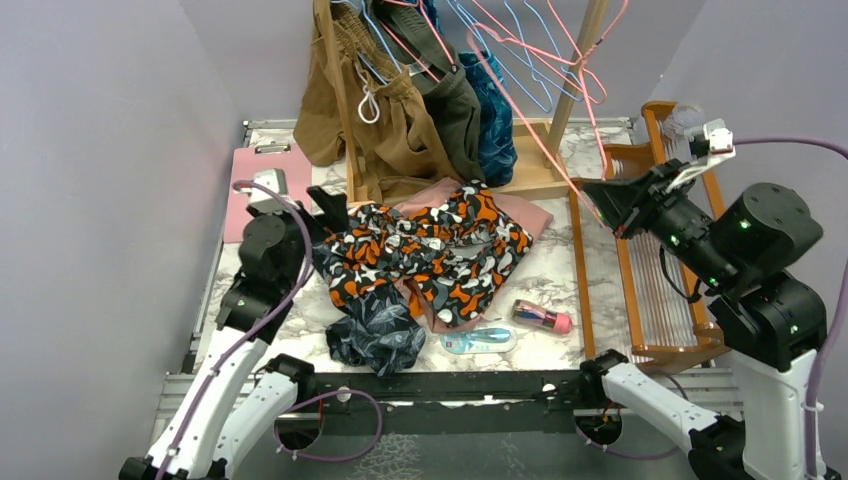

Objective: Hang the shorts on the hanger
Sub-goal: Pick up the hanger from the clothesline, then hang the shorts on the hanger.

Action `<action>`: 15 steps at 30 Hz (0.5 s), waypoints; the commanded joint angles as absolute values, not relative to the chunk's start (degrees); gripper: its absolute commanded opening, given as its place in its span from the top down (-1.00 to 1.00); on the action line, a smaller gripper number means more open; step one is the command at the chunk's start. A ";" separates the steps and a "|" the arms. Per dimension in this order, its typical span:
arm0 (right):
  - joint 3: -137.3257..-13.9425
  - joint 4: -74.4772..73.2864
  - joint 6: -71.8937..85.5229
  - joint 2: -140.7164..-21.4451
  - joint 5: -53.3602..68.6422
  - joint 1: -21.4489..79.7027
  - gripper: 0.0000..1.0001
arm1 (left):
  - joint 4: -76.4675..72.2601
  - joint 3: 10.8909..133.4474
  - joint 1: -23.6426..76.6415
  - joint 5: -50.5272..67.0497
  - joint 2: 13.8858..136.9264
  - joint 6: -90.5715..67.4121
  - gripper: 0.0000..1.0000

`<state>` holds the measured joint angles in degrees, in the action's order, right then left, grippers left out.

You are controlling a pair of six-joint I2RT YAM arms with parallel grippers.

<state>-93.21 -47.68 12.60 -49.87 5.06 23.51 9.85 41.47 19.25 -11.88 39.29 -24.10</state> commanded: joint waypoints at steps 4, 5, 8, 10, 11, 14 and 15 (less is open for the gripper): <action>-90.22 -41.50 10.99 -52.65 29.36 25.32 0.98 | 13.77 57.52 19.49 -15.35 37.00 -26.31 -0.98; -89.72 -40.87 10.36 -54.23 30.08 25.58 0.98 | 14.01 60.06 19.44 -12.75 37.27 -25.95 -0.98; -86.70 -34.28 10.59 -57.05 34.32 25.86 0.98 | 14.27 66.46 19.50 -6.56 38.19 -24.38 -0.98; -83.59 -26.21 12.18 -57.90 37.80 25.92 0.98 | 15.09 69.81 19.62 -5.51 38.95 -23.15 -0.98; -82.82 -23.68 12.51 -58.58 39.73 25.92 0.98 | 15.59 71.14 19.80 -5.26 39.20 -22.37 -0.98; -80.90 -18.30 11.10 -60.43 44.32 27.39 0.98 | 15.24 72.83 21.12 -3.52 39.18 -18.82 -0.98; -79.35 -16.49 9.89 -60.30 44.53 28.67 0.98 | 14.64 72.37 21.66 -2.79 39.00 -17.38 -0.98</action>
